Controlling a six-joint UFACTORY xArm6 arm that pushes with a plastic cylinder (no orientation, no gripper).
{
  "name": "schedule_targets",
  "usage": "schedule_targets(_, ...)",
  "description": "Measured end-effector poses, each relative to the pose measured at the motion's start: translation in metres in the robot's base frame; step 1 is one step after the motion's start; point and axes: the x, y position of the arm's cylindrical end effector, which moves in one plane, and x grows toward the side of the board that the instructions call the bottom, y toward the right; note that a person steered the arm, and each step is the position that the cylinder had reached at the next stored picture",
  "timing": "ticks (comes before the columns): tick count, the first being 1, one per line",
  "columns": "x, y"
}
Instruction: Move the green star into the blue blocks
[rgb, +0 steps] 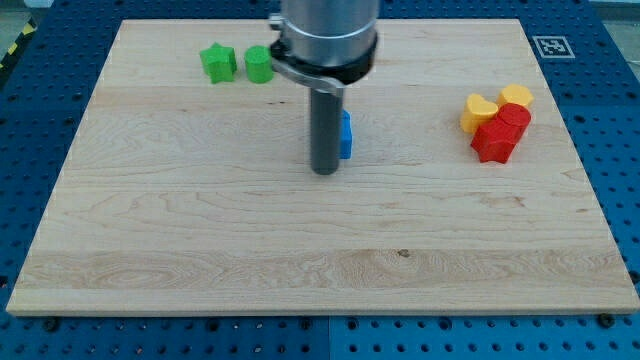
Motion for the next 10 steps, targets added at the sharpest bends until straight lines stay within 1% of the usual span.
schedule_targets(1, 0.002, -0.048)
schedule_targets(2, 0.002, -0.070)
schedule_targets(3, -0.010, -0.084)
schedule_targets(4, -0.054, -0.085)
schedule_targets(5, -0.057, -0.088)
schedule_targets(6, -0.057, -0.147)
schedule_targets(7, -0.057, -0.186)
schedule_targets(8, -0.078, -0.199)
schedule_targets(9, -0.127, -0.223)
schedule_targets(10, -0.166, -0.239)
